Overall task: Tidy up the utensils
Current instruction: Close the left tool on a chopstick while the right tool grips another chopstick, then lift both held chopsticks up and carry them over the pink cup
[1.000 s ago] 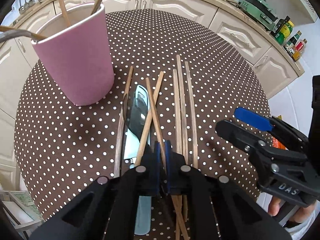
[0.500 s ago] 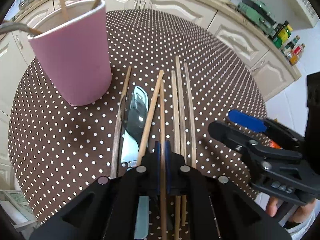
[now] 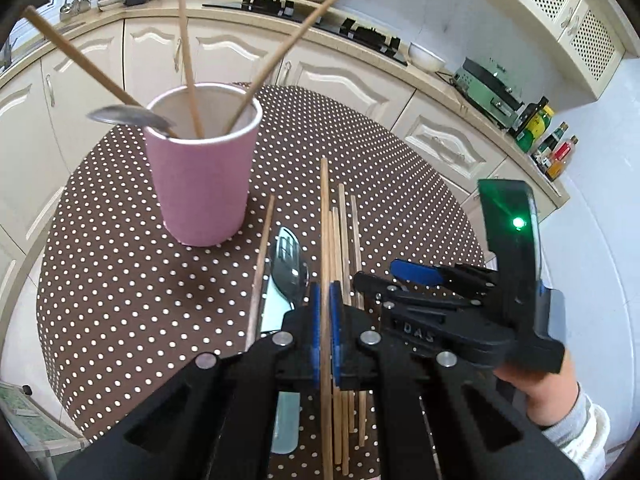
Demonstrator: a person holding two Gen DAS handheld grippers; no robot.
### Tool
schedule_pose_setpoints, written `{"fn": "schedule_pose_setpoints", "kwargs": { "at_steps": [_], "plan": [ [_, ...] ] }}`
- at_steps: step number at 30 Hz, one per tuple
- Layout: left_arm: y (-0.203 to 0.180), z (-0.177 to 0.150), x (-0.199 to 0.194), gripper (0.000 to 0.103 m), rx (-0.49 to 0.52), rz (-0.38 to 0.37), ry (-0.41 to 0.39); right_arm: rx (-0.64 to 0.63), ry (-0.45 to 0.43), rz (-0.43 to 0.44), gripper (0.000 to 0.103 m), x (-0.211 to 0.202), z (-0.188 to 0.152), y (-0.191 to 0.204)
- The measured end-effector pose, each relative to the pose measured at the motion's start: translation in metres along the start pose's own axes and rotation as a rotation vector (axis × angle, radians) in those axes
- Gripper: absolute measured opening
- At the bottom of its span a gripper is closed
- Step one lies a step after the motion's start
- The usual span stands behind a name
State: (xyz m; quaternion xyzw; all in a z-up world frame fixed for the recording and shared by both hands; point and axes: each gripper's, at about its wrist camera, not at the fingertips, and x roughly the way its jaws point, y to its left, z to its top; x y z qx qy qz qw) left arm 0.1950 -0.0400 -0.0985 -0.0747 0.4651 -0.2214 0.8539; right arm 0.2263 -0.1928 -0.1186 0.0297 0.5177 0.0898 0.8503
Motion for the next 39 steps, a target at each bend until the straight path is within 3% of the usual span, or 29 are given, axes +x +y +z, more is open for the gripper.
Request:
{"fn": "schedule_pose_setpoints", "kwargs": {
  "at_steps": [7,8,10,12,14,17,22,33,39],
  "plan": [
    [0.003,-0.004,-0.010,0.004,-0.010,-0.008,-0.016,-0.021,0.042,-0.043,0.042,0.013,0.023,0.008],
    [0.003,-0.004,-0.010,0.005,-0.010,-0.009,-0.018,-0.032,0.052,-0.066,0.032,0.018,0.030,0.010],
    [0.002,-0.003,-0.012,0.005,-0.007,-0.001,-0.030,-0.074,0.069,-0.117,0.026,0.022,0.038,0.014],
    [0.002,-0.002,-0.015,0.005,-0.005,-0.001,-0.048,-0.081,0.084,-0.112,0.014,0.024,0.043,0.015],
    [0.002,-0.002,-0.018,0.005,-0.005,-0.007,-0.064,-0.075,0.082,-0.095,0.008,0.024,0.046,0.012],
    [0.002,-0.001,-0.027,0.005,0.003,-0.018,-0.105,-0.045,0.051,-0.053,0.006,0.017,0.040,0.001],
    [0.002,0.003,-0.046,0.005,0.008,-0.041,-0.203,-0.018,-0.065,0.037,0.006,-0.009,0.040,-0.010],
    [-0.004,0.012,-0.108,0.005,0.040,-0.044,-0.596,0.003,-0.498,0.285,0.006,-0.113,0.048,-0.010],
    [-0.007,0.018,-0.129,0.005,0.053,-0.009,-0.794,-0.036,-0.678,0.400,0.006,-0.141,0.058,0.020]
  ]
}}
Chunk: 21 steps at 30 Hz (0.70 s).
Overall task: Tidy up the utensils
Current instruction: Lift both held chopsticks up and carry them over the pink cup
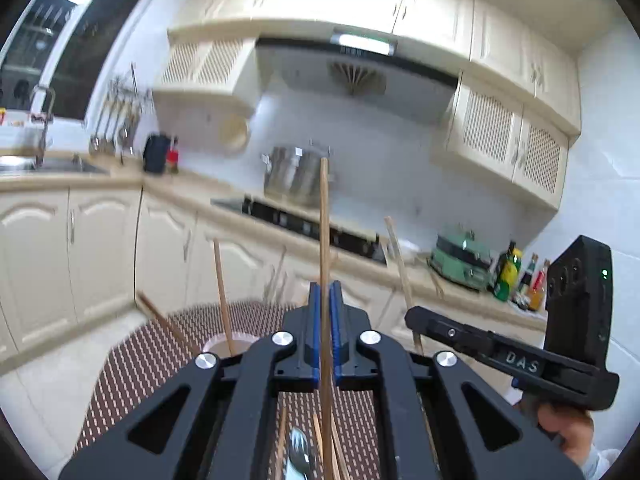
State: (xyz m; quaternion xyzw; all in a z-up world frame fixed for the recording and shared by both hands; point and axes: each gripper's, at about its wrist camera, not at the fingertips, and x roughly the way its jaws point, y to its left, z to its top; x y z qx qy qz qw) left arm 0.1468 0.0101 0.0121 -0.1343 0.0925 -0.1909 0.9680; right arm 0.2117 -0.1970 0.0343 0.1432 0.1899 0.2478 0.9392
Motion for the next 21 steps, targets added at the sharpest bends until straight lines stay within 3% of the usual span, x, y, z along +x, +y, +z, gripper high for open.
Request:
{"fn": "schedule_pose_setpoints", "kwargs": {
  "at_steps": [9,21],
  "plan": [
    [-0.013,0.015,0.009,0.005,0.090,0.093,-0.235,-0.005,-0.177,0.112,0.007,0.024,0.018,0.013],
    [-0.005,0.022,0.049,0.005,0.083,0.294,-0.320,0.038,-0.300,0.151,0.007,0.073,0.027,0.001]
  ]
}}
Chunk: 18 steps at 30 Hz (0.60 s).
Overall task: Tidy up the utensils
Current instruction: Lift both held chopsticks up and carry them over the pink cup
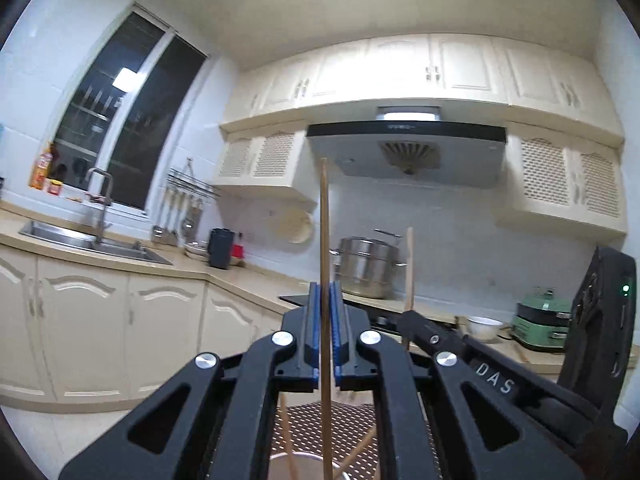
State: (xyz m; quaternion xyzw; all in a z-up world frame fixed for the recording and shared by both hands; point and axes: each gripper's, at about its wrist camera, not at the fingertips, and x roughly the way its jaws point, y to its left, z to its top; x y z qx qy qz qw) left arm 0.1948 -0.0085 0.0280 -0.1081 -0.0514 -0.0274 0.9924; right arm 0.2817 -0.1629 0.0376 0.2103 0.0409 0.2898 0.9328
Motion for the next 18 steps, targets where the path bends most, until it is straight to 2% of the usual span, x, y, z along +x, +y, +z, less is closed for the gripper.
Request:
{"fn": "schedule_pose_setpoints", "kwargs": {
  "at_steps": [5,10,12,18],
  "plan": [
    [-0.002,-0.004,0.007,0.005,0.031,0.056,-0.039,-0.009,-0.041,0.005,0.007,0.010,-0.004,-0.003],
    [0.003,-0.010,0.019,0.005,0.015,0.073,-0.017,-0.027,-0.052,-0.001,0.007,0.016,-0.011,-0.005],
    [0.004,-0.012,0.021,0.005,0.018,0.101,-0.024,-0.033,-0.056,-0.005,0.007,0.016,-0.013,-0.004],
    [0.008,-0.019,0.027,0.005,0.002,0.096,-0.002,-0.047,-0.062,-0.021,0.007,0.014,-0.020,-0.005]
  ]
}}
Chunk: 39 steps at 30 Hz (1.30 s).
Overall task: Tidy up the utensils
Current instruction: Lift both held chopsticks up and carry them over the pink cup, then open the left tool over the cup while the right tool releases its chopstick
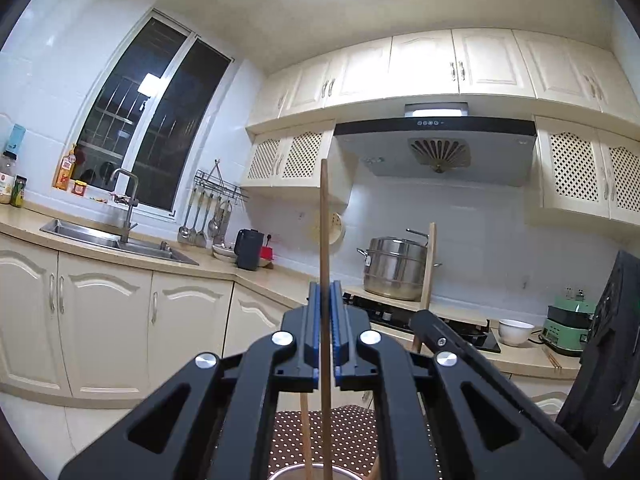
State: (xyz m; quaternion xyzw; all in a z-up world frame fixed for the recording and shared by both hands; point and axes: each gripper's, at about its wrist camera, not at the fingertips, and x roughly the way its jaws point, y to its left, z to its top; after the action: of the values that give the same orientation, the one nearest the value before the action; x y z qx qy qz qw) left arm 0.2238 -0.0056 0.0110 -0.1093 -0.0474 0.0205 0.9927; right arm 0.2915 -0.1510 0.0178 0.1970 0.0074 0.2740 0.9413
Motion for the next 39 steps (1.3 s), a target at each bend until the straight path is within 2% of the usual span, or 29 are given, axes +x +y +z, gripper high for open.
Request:
{"fn": "schedule_pose_setpoints", "kwargs": {
  "at_steps": [4,5,6,7,11,14,19,24,36,39],
  "plan": [
    [0.002,-0.003,0.002,0.006,-0.004,-0.002,0.027,0.002,0.007,-0.004,0.007,-0.002,-0.003,-0.002],
    [0.003,-0.003,0.003,0.010,-0.011,-0.005,0.037,0.000,0.008,-0.005,0.007,-0.003,-0.004,-0.001],
    [0.004,-0.004,0.004,0.019,-0.015,-0.005,0.044,0.001,0.010,-0.005,0.007,-0.004,-0.003,-0.001],
    [0.006,-0.004,0.004,0.022,-0.025,-0.002,0.047,0.001,0.011,-0.003,0.007,-0.005,-0.003,0.000],
    [0.010,-0.005,0.003,0.023,-0.034,-0.001,0.054,0.000,0.016,-0.002,0.007,-0.006,-0.004,0.000],
    [0.012,-0.002,0.000,0.029,-0.043,-0.002,0.059,0.003,0.023,-0.004,0.007,-0.007,-0.004,0.001],
    [0.014,0.004,-0.004,0.034,-0.040,0.007,0.074,-0.009,0.039,-0.012,0.007,-0.009,-0.005,0.004],
    [0.017,0.011,-0.011,0.046,-0.031,0.027,0.092,-0.017,0.060,-0.028,0.007,-0.014,-0.007,0.007],
    [0.027,0.028,-0.029,0.058,-0.003,0.064,0.153,-0.055,0.123,-0.056,0.007,-0.030,-0.011,0.022],
    [0.028,0.029,-0.032,0.058,0.013,0.068,0.178,-0.068,0.142,-0.070,0.007,-0.033,-0.012,0.027]
  ]
}}
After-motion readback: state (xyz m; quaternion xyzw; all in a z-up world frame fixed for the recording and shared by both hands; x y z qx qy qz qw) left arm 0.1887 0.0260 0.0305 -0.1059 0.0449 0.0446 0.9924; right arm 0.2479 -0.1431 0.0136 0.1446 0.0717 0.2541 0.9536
